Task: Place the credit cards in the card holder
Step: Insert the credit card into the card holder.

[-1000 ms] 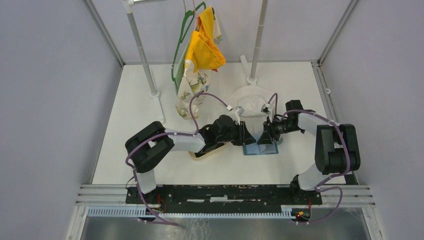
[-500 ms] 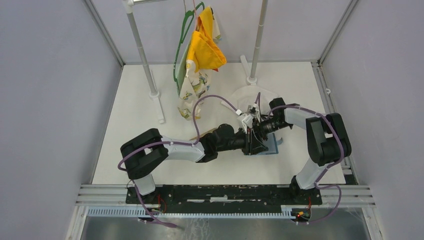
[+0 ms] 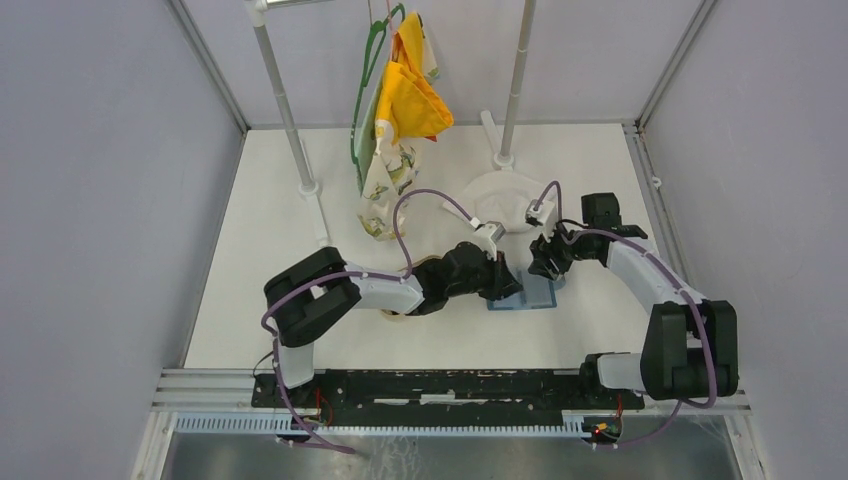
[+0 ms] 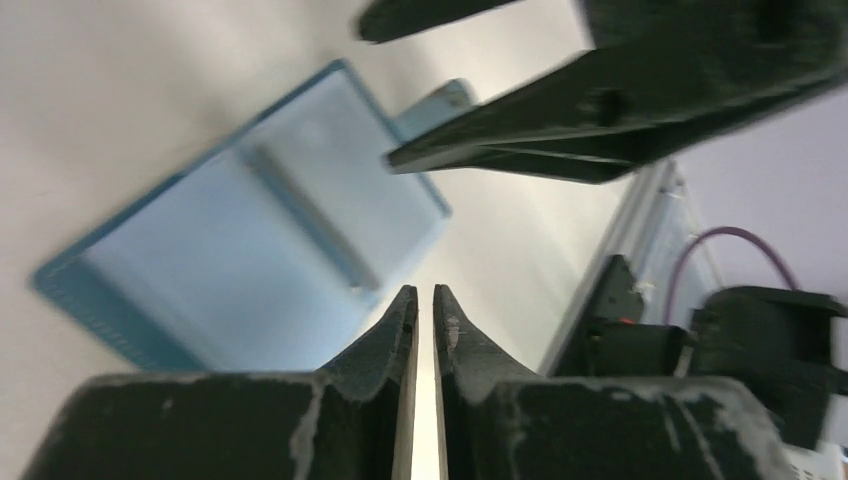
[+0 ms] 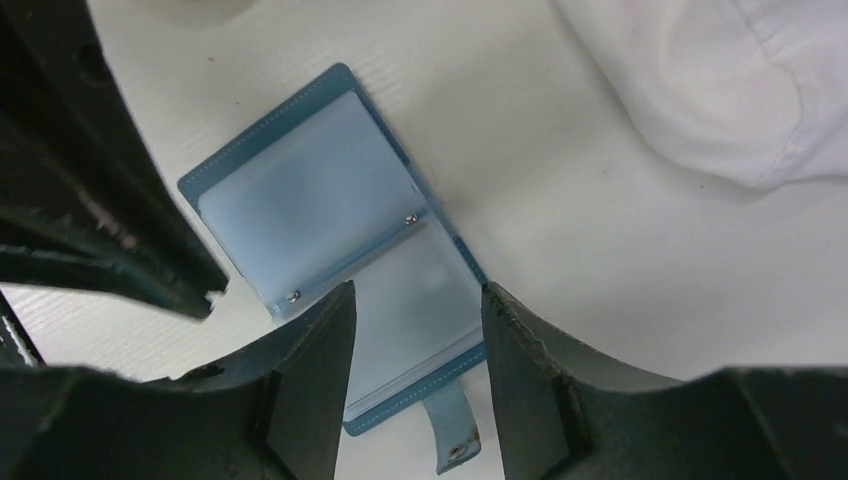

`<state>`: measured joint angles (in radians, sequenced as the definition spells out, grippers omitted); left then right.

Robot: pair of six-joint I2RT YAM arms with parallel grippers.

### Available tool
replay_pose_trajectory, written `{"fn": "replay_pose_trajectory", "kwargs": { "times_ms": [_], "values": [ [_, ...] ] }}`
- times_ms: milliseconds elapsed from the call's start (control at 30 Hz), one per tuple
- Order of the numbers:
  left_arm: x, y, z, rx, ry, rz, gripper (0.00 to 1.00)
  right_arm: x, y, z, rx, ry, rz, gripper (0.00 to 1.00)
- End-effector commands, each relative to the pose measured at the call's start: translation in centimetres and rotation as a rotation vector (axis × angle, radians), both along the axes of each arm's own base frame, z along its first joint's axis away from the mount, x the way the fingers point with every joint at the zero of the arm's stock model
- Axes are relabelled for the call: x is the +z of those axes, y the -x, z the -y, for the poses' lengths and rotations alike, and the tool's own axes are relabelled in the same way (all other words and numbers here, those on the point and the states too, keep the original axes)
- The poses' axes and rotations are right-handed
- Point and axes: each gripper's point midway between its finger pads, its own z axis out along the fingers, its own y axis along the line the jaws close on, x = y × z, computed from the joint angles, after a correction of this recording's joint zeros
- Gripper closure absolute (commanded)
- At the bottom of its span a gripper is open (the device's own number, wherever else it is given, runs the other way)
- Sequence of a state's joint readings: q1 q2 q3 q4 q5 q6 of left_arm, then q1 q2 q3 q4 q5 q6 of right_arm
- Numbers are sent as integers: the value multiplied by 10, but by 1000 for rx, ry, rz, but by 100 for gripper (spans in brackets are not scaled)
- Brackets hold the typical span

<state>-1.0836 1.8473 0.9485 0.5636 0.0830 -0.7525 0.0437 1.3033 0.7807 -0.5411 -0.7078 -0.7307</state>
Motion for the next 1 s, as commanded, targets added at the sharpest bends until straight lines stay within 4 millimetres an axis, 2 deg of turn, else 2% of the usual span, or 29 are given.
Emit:
{"fn": "replay_pose_trajectory", "kwargs": {
  "times_ms": [0,233,533,700,833,967],
  "values": [
    [-29,-29,-13,98,-101,-45,84,-19,-3,15,-53,81,-54,46],
    [-48,-33,-19,112,-149,-74,84,-45,4,24,-84,132,-163,46],
    [-54,-31,-24,115,-163,-84,84,-57,12,19,-63,134,-230,46],
    [-54,-30,-23,109,-161,-85,84,-59,19,10,-25,119,-259,52],
    [-55,-28,-22,100,-157,-86,84,-59,20,6,-10,121,-263,62],
    [-56,-27,-22,94,-152,-89,84,-57,19,3,-2,111,-259,67]
  ]
}}
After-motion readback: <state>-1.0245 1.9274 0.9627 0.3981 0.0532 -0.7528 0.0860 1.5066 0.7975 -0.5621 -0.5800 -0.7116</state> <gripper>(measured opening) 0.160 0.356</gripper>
